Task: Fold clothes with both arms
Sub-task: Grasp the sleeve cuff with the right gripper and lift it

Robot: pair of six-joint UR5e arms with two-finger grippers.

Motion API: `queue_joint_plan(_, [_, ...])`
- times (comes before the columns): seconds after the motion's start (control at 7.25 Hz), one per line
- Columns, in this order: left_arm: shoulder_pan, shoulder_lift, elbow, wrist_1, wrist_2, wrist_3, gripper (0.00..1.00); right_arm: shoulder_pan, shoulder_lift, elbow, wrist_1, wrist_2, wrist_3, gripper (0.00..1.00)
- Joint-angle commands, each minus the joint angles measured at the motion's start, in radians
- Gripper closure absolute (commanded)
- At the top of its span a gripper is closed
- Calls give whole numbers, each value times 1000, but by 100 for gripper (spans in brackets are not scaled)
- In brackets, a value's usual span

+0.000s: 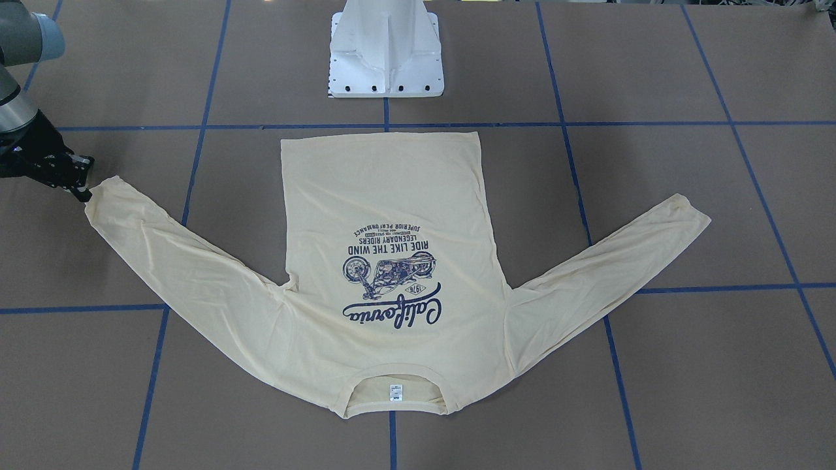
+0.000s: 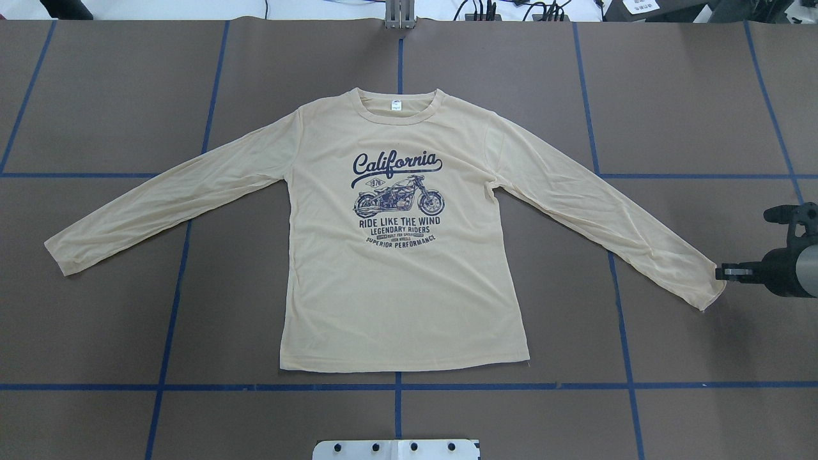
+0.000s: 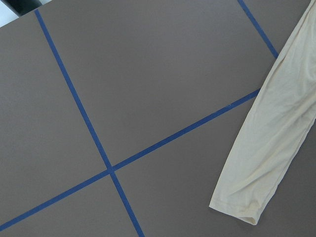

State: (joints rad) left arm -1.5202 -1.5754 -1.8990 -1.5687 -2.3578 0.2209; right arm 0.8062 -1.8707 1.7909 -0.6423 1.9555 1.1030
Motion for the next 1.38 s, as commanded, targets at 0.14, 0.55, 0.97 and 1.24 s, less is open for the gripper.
queue_joint_plan(0.14, [0,-2,0,1,0,0,0,157,86,67,-43,111,0,100])
queue_joint_plan(0.55, [0,-2,-2,-1,0,0,0,258,339,258,-528,181,1,100])
queue_joint_plan(0.97, [0,-2,1,1,2,0,0,251,759,291,-1036,122,43,100])
queue_joint_plan(1.24, [0,-2,8,-1,2,0,0,188,953,222,-1142,48,102,100])
